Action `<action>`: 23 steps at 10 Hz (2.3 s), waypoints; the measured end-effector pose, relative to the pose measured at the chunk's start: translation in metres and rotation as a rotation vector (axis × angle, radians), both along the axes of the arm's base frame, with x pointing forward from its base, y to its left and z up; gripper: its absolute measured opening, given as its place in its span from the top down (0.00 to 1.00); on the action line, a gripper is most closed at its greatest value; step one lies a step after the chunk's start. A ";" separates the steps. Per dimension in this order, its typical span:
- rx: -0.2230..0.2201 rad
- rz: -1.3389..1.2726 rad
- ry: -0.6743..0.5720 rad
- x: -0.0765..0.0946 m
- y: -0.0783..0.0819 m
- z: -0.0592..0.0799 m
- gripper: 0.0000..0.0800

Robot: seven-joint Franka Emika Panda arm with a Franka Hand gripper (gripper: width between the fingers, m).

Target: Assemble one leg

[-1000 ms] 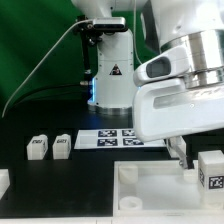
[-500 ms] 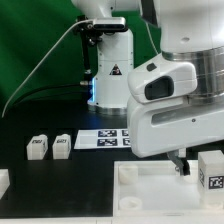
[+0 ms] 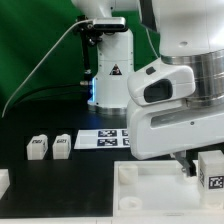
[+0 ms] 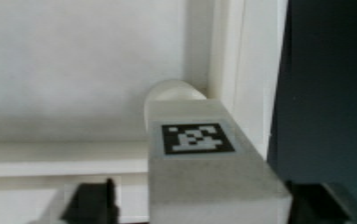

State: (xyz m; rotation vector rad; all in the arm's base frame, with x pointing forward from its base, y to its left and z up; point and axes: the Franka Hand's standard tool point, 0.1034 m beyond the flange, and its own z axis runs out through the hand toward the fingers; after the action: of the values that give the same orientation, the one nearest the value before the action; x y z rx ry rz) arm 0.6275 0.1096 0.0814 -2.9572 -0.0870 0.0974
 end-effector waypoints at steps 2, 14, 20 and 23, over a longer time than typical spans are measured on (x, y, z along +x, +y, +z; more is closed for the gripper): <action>-0.004 -0.042 0.007 0.000 -0.001 0.000 0.63; -0.022 -1.354 0.094 -0.004 -0.003 -0.003 0.31; -0.029 -0.639 -0.072 -0.003 0.009 -0.003 0.19; -0.051 -0.270 -0.140 -0.003 0.012 0.000 0.19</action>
Offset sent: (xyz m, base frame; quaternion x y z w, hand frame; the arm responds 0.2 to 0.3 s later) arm -0.0168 -0.0017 -0.0171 -0.0116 0.0667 0.0737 0.9950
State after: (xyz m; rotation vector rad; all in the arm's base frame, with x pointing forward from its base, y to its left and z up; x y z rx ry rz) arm 0.6247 0.1213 0.0818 -2.9896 0.2991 -0.1463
